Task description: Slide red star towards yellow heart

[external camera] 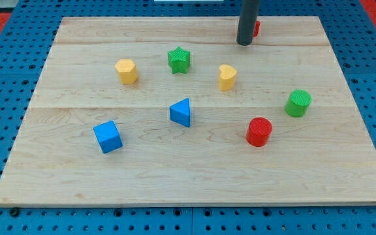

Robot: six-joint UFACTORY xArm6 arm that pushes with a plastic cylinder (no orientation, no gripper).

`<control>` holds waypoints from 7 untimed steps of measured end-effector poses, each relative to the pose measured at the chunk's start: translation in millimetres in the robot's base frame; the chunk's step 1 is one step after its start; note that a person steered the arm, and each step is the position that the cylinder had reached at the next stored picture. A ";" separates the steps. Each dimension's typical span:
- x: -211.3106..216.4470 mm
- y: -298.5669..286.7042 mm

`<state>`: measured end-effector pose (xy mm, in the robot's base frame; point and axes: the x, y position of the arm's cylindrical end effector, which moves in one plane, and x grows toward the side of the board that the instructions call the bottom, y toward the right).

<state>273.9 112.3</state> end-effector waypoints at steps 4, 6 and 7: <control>-81.7 4.2; -74.1 45.2; -80.5 36.8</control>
<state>193.3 149.2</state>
